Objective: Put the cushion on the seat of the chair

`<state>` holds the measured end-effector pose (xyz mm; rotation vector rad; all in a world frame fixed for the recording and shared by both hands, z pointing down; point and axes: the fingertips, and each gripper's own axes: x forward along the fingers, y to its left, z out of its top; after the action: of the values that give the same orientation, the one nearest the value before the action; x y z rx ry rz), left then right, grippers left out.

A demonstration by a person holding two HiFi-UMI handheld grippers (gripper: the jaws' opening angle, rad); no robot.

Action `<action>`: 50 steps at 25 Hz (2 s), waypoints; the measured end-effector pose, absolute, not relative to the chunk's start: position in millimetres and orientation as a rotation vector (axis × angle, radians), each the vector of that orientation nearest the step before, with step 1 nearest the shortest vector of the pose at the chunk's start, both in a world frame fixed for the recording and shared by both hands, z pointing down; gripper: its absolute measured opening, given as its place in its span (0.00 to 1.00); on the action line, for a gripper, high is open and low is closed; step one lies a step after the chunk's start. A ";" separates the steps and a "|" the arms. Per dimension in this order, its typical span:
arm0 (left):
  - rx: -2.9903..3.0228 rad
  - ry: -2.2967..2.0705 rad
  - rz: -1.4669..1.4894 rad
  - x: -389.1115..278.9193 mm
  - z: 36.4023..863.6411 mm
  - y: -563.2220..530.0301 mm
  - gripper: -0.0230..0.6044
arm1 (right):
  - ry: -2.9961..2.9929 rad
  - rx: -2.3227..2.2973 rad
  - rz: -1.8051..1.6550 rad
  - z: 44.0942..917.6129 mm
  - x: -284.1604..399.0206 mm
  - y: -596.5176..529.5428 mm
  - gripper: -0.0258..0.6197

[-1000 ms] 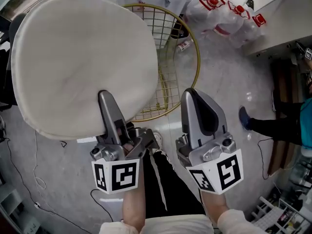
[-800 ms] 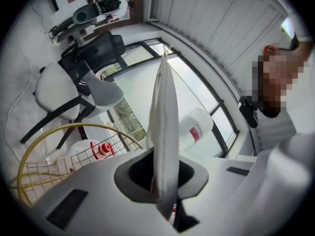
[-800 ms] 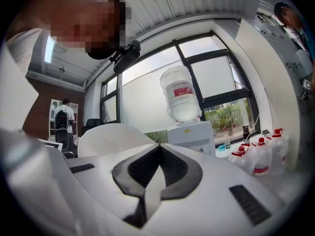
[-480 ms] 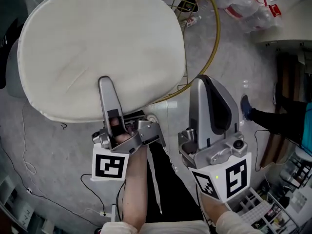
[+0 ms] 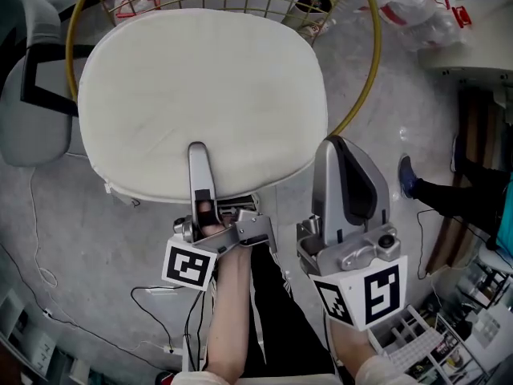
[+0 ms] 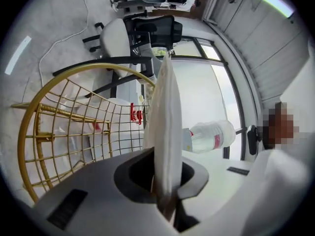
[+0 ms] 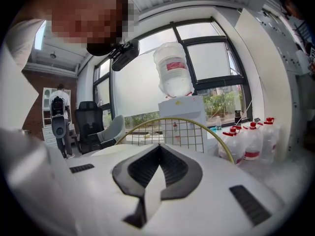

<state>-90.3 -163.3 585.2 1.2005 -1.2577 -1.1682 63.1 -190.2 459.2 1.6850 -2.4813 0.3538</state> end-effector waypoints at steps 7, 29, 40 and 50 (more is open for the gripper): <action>1.119 -1.208 -1.208 -92.1 630.7 -169.7 0.10 | -2.477 1.655 0.387 488.1 52.7 -199.2 0.06; 0.902 -1.168 -1.193 -89.3 724.2 -158.9 0.10 | -2.475 1.592 0.492 525.8 23.3 -208.5 0.06; 0.870 -1.227 -1.128 -89.5 739.4 -156.4 0.12 | -2.502 1.576 0.524 527.3 14.5 -208.0 0.06; 0.834 -1.250 -1.124 -87.6 741.6 -152.0 0.22 | -2.509 1.559 0.555 527.3 16.1 -197.6 0.06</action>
<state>-87.6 -152.0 741.6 0.8344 -1.2503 -1.1239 16.1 -197.6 527.3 1.5595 -2.5090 0.5551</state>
